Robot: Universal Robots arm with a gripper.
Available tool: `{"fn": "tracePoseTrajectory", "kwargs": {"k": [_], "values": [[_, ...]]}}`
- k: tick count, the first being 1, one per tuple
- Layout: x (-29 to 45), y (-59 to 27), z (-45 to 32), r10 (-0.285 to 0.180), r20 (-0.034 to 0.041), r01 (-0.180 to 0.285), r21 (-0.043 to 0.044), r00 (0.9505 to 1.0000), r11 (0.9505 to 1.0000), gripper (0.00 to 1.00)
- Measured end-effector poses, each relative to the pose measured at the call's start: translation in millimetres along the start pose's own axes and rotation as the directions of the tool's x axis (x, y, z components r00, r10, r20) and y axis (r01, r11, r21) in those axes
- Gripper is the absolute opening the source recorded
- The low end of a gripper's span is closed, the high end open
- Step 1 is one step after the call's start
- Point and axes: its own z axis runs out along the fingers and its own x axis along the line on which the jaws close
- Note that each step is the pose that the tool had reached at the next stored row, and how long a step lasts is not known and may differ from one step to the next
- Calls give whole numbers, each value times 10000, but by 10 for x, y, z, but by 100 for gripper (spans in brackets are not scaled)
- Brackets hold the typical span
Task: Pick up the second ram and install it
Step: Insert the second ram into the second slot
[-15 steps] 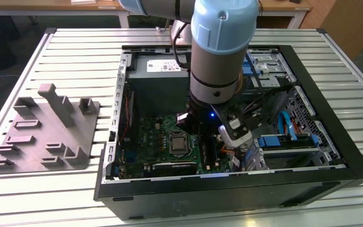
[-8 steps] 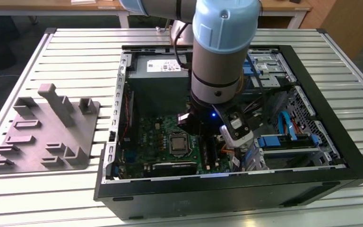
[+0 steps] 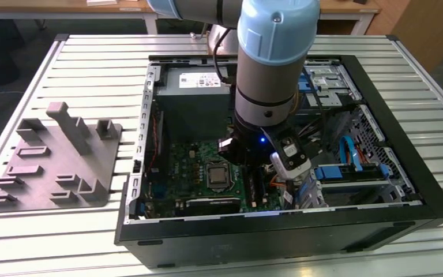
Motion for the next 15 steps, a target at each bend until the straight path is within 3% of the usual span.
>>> {"fn": "tracePoseTrajectory", "kwargs": {"k": [15], "values": [[-4,5,30,2,-5,-2,-14,10000,10000,14]]}}
